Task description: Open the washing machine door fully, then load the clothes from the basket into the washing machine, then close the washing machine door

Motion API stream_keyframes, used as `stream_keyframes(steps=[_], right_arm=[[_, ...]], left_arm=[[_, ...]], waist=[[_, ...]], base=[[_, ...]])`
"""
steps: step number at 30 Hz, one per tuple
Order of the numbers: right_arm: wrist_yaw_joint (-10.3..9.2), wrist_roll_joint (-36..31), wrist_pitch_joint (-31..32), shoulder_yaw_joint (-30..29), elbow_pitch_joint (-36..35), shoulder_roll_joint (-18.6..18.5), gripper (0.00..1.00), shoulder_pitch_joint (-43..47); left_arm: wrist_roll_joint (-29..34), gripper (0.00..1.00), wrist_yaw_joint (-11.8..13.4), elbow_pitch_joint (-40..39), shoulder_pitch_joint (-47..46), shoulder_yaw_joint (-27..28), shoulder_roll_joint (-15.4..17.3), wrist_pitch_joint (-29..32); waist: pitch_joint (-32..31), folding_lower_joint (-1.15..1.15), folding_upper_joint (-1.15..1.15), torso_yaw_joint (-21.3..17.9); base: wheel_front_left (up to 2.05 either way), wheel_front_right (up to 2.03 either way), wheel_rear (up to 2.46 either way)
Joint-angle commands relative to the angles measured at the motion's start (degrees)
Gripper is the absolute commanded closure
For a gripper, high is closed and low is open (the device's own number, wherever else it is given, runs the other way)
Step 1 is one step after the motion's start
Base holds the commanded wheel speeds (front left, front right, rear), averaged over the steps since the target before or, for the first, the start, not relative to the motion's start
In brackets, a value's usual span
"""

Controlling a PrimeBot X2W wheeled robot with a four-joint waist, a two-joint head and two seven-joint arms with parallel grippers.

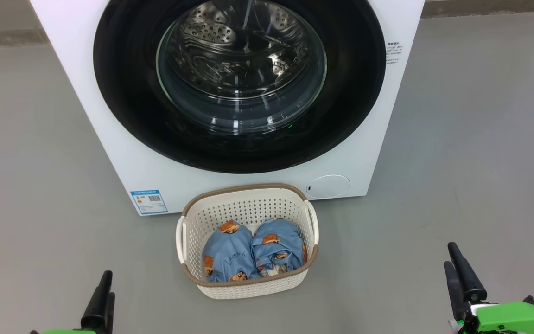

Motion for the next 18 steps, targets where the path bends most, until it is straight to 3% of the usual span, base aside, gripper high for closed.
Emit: stream_keyframes(steps=[1,18], right_arm=[[0.02,-1.2,-0.5,0.5,-1.7,-0.9,0.0,-3.2],[0.03,-9.8,-3.7,3.6,-2.0,-3.2,0.0,-5.5]], left_arm=[[1.0,0.0,-0.3,-1.8,-2.8,0.4,1.2,-0.4],[12.6,0.0,-0.3,-3.2,-3.4,-0.4,2.3,-3.3]], waist=[[0.0,-0.01,0.0,0.0],[-0.1,-0.01,0.0,0.0]], base=[[0.0,0.0,0.0],[0.0,0.0,0.0]])
